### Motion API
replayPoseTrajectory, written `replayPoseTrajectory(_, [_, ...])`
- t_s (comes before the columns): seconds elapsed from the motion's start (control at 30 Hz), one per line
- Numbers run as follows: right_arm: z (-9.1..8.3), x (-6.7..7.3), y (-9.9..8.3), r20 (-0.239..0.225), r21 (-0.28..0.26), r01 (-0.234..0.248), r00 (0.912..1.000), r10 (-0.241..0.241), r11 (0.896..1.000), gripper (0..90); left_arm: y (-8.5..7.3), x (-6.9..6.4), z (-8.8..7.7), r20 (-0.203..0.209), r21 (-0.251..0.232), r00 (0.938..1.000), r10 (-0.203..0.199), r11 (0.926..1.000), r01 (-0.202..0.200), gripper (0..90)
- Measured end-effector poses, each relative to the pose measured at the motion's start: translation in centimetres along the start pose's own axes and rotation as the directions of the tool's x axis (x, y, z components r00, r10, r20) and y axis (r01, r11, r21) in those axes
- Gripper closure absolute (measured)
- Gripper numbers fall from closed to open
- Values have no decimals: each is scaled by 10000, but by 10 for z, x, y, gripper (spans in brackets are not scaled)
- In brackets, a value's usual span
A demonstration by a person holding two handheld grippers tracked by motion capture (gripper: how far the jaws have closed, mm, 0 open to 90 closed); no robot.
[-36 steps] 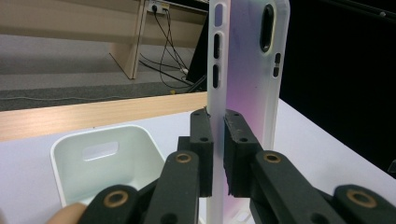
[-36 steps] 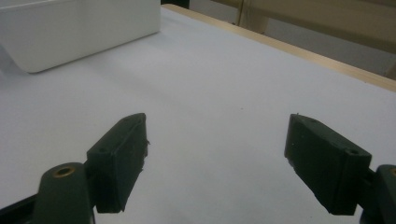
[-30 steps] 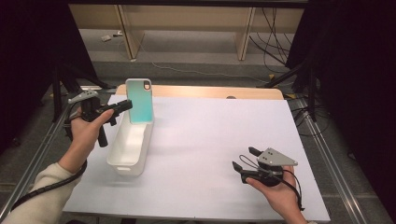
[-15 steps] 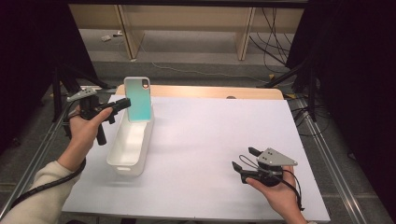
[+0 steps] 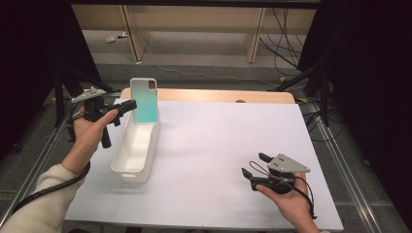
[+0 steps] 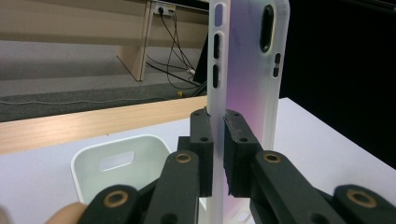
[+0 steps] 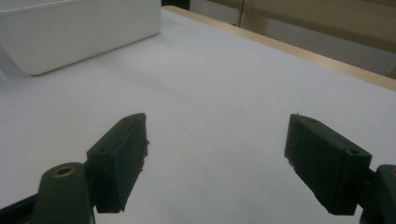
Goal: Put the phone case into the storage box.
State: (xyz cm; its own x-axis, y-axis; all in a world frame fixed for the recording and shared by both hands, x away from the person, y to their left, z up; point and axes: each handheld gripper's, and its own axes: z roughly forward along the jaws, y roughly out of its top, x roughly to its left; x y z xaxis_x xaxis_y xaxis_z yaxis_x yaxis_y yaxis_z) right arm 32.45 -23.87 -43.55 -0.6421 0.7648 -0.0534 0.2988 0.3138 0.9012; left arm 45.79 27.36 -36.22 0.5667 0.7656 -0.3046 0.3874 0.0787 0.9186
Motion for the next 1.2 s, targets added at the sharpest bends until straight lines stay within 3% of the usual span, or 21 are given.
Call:
replayPoseTrajectory(0.67, [0,0,0,8,-61,-15,10000,15,10000,225,4,5,3,-169,28,9998,118,9999,-118,831])
replayPoseTrajectory(0.8, [0,1,0,-113,-29,-242,9996,241,9997,225,5,6,3,-190,22,9997,129,9999,-129,831])
replayPoseTrajectory(0.83, [0,0,0,10,-181,-33,10000,33,9998,225,5,6,3,-192,16,9997,125,9999,-125,831])
replayPoseTrajectory(1.2, [-2,-1,1,-2,14,-60,10000,60,10000,224,5,9,3,-268,14,9995,143,9999,-143,831])
